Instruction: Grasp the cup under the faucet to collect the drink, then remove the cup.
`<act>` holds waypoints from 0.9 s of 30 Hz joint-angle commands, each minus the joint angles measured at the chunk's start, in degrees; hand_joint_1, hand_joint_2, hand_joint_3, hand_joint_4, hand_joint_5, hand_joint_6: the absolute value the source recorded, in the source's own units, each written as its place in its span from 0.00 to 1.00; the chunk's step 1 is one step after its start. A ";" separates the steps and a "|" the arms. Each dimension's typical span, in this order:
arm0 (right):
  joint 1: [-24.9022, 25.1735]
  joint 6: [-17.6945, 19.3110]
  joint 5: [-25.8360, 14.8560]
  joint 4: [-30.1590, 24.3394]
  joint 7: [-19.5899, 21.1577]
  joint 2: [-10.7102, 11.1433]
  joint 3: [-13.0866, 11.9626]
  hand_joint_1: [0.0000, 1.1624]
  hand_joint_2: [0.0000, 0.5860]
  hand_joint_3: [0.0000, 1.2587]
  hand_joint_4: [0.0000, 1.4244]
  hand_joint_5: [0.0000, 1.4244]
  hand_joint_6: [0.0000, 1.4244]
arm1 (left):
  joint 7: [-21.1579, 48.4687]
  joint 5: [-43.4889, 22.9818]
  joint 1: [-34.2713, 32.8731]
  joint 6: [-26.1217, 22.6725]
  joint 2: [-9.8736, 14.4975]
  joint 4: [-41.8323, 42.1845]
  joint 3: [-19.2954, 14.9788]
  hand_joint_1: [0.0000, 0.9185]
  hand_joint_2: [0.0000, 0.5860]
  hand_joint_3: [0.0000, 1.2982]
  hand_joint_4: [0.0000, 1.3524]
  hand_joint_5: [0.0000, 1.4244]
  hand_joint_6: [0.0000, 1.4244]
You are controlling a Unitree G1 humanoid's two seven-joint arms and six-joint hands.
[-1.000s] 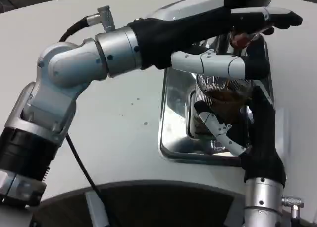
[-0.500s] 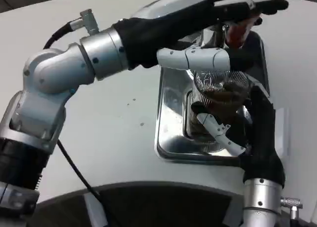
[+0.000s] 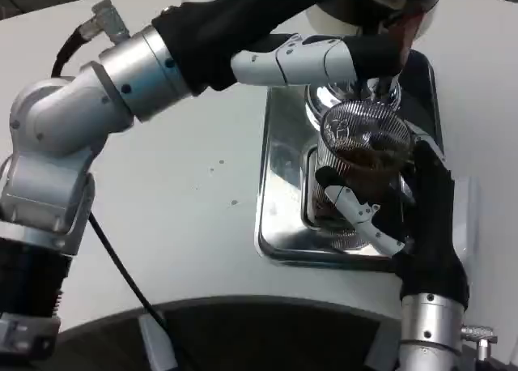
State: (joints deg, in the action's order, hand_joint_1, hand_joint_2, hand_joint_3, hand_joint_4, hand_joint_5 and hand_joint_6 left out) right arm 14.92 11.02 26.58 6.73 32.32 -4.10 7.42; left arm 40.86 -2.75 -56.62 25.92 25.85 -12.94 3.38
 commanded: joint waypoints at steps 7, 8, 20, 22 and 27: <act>-2.47 0.34 -0.16 -1.31 0.42 -1.15 0.24 0.61 0.44 0.36 0.38 0.43 0.21 | -0.37 -4.23 5.50 -2.82 1.85 8.55 -3.46 0.00 0.17 0.16 0.17 0.20 0.21; -2.49 0.35 -0.15 -1.37 0.42 -1.15 0.24 0.61 0.45 0.36 0.38 0.43 0.21 | -0.39 -4.55 6.30 -3.25 2.12 9.36 -3.86 0.00 0.17 0.16 0.17 0.20 0.21; -3.24 1.04 -0.02 -2.90 0.59 -0.99 0.13 0.62 0.45 0.40 0.42 0.48 0.26 | -1.17 -7.46 19.24 -9.29 5.55 18.38 -9.07 0.00 0.18 0.18 0.19 0.21 0.23; -3.46 1.24 -0.05 -3.43 0.67 -1.06 0.14 0.62 0.45 0.42 0.45 0.51 0.29 | -1.29 -7.52 21.46 -9.73 5.93 19.34 -9.73 0.00 0.18 0.18 0.20 0.22 0.23; -4.01 1.52 -0.13 -4.50 0.62 -0.92 0.09 0.63 0.42 0.45 0.47 0.54 0.33 | -1.67 -7.80 25.49 -10.82 6.43 20.67 -10.97 0.00 0.18 0.18 0.20 0.22 0.23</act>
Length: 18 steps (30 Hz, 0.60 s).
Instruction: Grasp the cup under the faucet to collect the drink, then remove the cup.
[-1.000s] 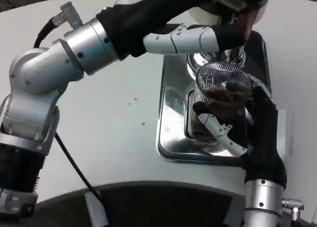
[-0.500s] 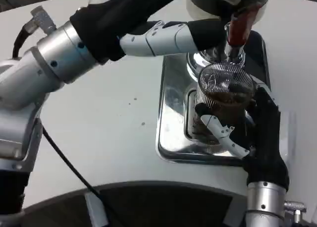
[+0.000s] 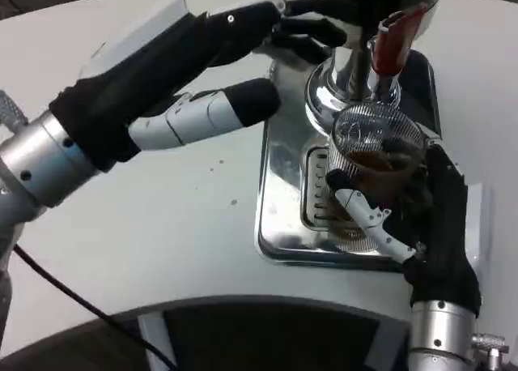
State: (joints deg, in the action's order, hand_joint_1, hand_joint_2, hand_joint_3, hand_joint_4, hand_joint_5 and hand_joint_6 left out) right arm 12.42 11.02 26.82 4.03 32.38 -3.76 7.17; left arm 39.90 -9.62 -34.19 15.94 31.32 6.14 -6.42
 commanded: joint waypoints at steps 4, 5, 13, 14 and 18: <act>-1.86 1.61 -0.25 -2.46 0.56 -1.06 0.30 0.64 0.41 0.46 0.49 0.57 0.35 | -0.94 -0.88 5.38 -1.13 1.17 2.40 -1.67 0.00 0.18 0.19 0.20 0.22 0.23; -2.14 1.71 0.05 -2.87 0.71 -0.87 0.26 0.64 0.41 0.47 0.50 0.58 0.36 | -1.08 -0.72 6.18 -1.05 1.21 2.51 -1.88 0.00 0.18 0.19 0.20 0.23 0.23; -4.26 2.04 0.42 -5.15 0.35 -0.15 0.02 0.65 0.39 0.51 0.52 0.61 0.40 | -2.44 0.00 10.36 -0.89 1.24 2.64 -2.52 0.00 0.18 0.19 0.21 0.23 0.23; -4.56 2.05 0.40 -5.48 0.20 -0.06 -0.02 0.66 0.40 0.51 0.53 0.62 0.41 | -2.60 0.11 10.74 -0.83 1.26 2.58 -2.51 0.00 0.18 0.19 0.21 0.23 0.23; -5.80 2.09 0.24 -7.40 -0.71 0.42 -0.27 0.66 0.40 0.53 0.55 0.63 0.43 | -3.48 0.92 12.62 -0.48 1.33 2.02 -2.50 0.00 0.19 0.19 0.21 0.23 0.23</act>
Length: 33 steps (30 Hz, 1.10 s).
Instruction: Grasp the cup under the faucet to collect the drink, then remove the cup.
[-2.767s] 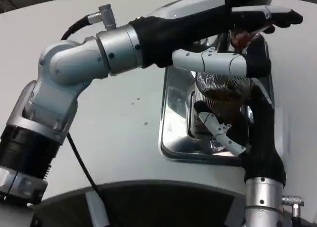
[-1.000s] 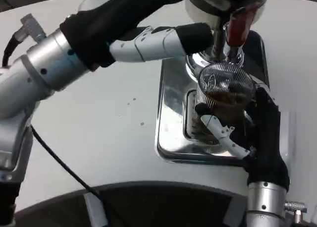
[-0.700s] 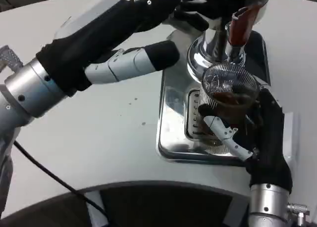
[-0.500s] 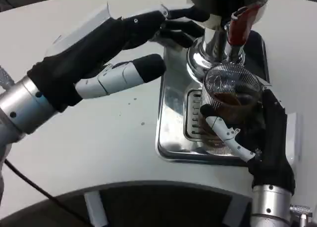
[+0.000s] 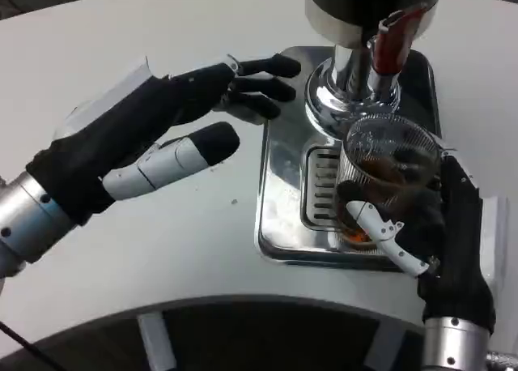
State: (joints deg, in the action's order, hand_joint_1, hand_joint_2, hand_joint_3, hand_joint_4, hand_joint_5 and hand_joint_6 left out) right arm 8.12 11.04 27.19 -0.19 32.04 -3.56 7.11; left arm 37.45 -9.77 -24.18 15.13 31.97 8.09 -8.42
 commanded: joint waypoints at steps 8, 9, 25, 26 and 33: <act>-5.42 1.99 -0.63 -7.89 -3.17 1.46 -0.92 0.67 0.37 0.54 0.57 0.67 0.46 | -2.42 2.91 4.79 1.28 1.49 -0.84 -0.78 0.00 0.19 0.20 0.21 0.23 0.23; -5.89 1.98 -0.69 -8.42 -3.48 1.52 -0.95 0.67 0.37 0.54 0.57 0.67 0.47 | -2.58 3.09 5.06 1.37 1.56 -1.04 -0.79 0.00 0.19 0.19 0.20 0.23 0.23; -14.41 2.09 -0.87 -18.39 -8.93 2.68 -2.11 0.70 0.35 0.56 0.58 0.71 0.52 | -5.55 8.06 8.47 3.79 2.02 -2.38 -0.53 0.00 0.19 0.19 0.19 0.21 0.20; -14.97 2.14 -0.90 -19.11 -9.26 2.68 -2.11 0.71 0.35 0.57 0.58 0.71 0.53 | -5.72 8.35 8.64 3.96 2.01 -2.27 -0.51 0.00 0.19 0.18 0.18 0.20 0.20; -17.88 2.25 -1.52 -23.81 -11.82 3.27 -2.44 0.72 0.34 0.58 0.59 0.74 0.57 | -6.69 10.30 9.95 4.21 2.10 -1.12 -0.12 0.00 0.19 0.17 0.16 0.17 0.17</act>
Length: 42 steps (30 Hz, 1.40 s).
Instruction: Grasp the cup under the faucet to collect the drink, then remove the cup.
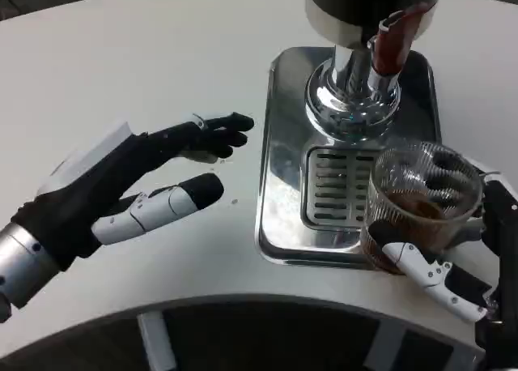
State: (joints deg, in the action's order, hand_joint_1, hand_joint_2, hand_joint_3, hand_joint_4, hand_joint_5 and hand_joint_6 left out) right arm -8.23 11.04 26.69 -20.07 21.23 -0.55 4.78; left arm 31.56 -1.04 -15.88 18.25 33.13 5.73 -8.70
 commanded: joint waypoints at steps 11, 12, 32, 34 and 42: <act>-4.89 1.78 -1.71 -8.43 -4.07 0.60 -0.43 0.72 0.33 0.59 0.61 0.76 0.60 | -1.37 4.15 2.90 1.10 1.10 3.09 1.00 0.00 0.18 0.15 0.12 0.13 0.14; -4.91 1.82 -1.79 -8.41 -4.12 0.52 -0.43 0.72 0.33 0.59 0.61 0.76 0.60 | -1.43 4.19 2.87 1.10 1.12 3.11 0.99 0.00 0.18 0.15 0.12 0.13 0.14; -6.26 2.94 -2.33 -14.48 -6.98 0.04 1.46 0.73 0.31 0.63 0.65 0.81 0.68 | -1.04 13.62 6.89 -3.90 4.49 12.81 4.11 0.00 0.16 0.04 0.00 0.01 0.07; -6.65 3.14 -2.49 -14.92 -7.53 0.27 1.54 0.74 0.31 0.63 0.65 0.81 0.69 | -1.26 13.91 7.61 -4.52 4.60 13.78 3.98 0.00 0.16 0.03 0.00 0.00 0.06; -7.24 4.01 -2.75 -15.72 -8.49 0.85 1.35 0.75 0.30 0.64 0.65 0.81 0.70 | -1.31 15.66 10.44 -7.42 5.10 18.07 3.51 0.00 0.16 0.02 0.00 0.00 0.05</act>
State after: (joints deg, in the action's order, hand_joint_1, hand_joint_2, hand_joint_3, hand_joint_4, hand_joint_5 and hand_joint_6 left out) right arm -14.98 11.93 24.70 -33.65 12.65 0.38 5.94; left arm 30.15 13.75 -7.37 11.95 37.43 22.04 -5.10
